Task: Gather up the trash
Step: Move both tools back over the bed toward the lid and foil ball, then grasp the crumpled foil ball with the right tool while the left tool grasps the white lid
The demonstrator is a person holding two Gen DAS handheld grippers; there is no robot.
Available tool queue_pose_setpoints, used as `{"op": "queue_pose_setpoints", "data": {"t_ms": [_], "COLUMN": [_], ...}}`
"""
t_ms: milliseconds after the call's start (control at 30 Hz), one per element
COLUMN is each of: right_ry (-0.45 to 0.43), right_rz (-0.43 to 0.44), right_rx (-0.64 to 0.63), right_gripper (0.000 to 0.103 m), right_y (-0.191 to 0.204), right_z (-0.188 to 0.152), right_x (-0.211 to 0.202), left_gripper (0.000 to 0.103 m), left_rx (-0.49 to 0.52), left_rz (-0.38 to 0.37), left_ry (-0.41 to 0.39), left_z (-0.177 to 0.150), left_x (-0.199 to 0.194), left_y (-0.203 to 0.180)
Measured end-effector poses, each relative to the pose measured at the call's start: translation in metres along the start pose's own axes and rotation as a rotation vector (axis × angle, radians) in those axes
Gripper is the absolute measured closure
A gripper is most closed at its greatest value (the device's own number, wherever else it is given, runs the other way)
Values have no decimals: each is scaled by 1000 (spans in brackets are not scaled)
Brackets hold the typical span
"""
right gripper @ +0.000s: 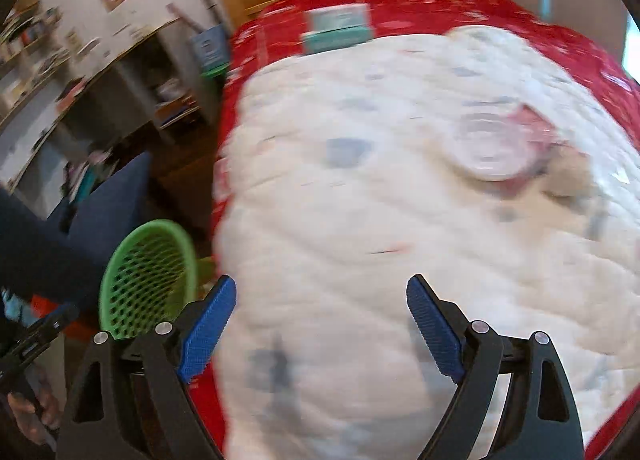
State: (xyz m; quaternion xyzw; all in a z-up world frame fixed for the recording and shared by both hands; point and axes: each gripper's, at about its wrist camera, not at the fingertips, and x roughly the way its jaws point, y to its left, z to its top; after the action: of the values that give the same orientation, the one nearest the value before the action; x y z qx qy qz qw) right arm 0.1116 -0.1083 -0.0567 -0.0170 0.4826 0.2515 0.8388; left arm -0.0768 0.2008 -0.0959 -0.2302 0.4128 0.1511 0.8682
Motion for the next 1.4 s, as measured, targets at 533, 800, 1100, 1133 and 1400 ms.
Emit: {"op": "queue_pose_setpoints", "data": {"t_ms": [533,800,1100,1133,1400], "right_ry": [-81,-73,-41,-40,-62], "right_rz": [-204,-195,-202,-203,-180], "right_rx": [214,238,249,249,224], "right_gripper": [19,24,37,39,49], "right_y": [-167,-196,-211,-213,-216], "right_z": [33,51,70,70,64], "right_x": [-19,2,33,34,21], "left_gripper": [41,37,34,34,34], "left_rx": [131,193,259,271,364], "left_rz": [-51,-66,-92,-99,-188], "left_ry": [37,59,72,71,67], "left_z": [20,29,43,46,67], "left_x": [33,52,75,79,106], "left_y": [-85,-123,-167,-175,-242]}}
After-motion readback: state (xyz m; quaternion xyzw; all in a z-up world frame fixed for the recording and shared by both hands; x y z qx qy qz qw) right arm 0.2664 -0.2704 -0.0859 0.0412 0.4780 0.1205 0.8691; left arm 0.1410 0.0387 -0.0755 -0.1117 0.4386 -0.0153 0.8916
